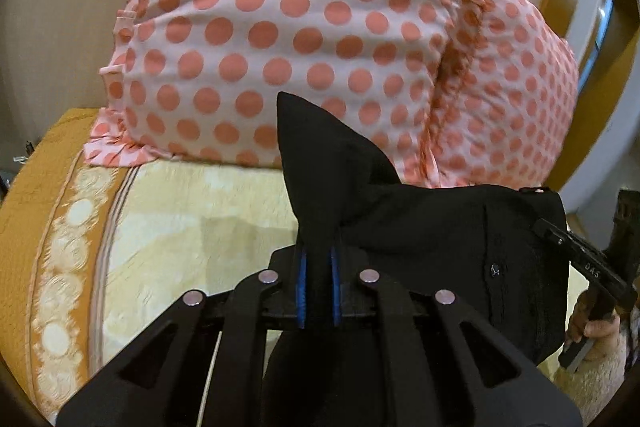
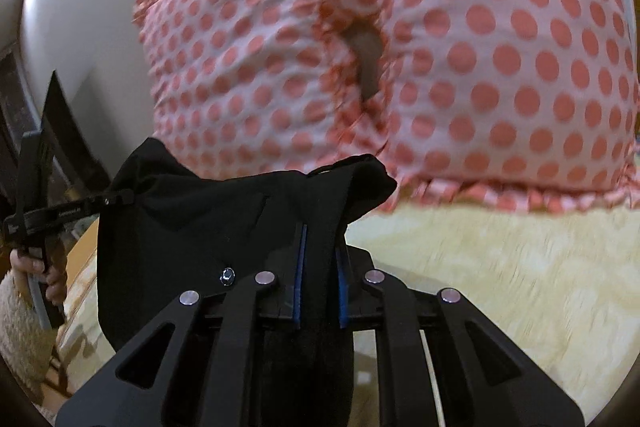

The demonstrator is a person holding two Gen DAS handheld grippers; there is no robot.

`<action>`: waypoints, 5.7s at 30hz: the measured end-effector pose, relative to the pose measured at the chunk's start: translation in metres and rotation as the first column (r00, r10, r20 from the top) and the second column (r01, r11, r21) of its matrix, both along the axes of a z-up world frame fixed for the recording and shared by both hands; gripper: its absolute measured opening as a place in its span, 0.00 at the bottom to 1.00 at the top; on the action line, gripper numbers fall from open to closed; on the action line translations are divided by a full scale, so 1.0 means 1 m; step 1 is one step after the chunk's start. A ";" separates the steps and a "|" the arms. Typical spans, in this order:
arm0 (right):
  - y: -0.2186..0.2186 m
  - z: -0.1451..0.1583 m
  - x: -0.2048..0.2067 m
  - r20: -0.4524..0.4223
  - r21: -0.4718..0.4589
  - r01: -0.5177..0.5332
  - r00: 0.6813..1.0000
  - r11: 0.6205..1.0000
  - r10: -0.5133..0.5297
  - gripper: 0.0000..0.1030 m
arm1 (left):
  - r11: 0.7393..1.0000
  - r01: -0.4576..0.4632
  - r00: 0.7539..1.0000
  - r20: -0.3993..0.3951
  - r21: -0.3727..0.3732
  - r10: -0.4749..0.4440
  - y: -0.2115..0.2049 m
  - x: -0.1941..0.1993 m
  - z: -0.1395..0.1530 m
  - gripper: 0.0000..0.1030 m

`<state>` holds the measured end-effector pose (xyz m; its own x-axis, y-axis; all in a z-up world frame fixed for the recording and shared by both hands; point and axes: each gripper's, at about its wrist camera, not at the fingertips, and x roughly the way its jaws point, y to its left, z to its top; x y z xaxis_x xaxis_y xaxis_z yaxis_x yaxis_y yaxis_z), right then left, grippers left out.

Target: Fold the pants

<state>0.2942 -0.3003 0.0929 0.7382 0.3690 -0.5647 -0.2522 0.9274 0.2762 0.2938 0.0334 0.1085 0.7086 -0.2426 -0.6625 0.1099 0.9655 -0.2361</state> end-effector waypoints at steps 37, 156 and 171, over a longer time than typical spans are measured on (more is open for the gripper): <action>0.066 -0.064 -0.064 -0.177 -0.363 -0.043 0.984 0.931 -0.023 0.45 | 0.971 0.231 0.954 -0.208 0.061 -0.214 -0.080 -0.065 -0.085 0.89; 0.086 -0.081 -0.176 -0.178 -0.299 0.198 0.949 0.934 -0.259 0.99 | 0.956 -0.043 0.992 -0.102 0.290 0.075 -0.057 -0.185 -0.108 0.98; 0.086 -0.081 -0.176 -0.178 -0.298 0.198 0.950 0.934 -0.258 0.99 | 0.956 -0.043 0.992 -0.102 0.290 0.076 -0.057 -0.185 -0.108 0.98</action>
<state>0.1182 -0.2146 0.0116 0.6365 0.0139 -0.7712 0.0112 0.9996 0.0273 0.1091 -0.0239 0.0007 0.6345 0.0094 -0.7728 0.0392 0.9982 0.0444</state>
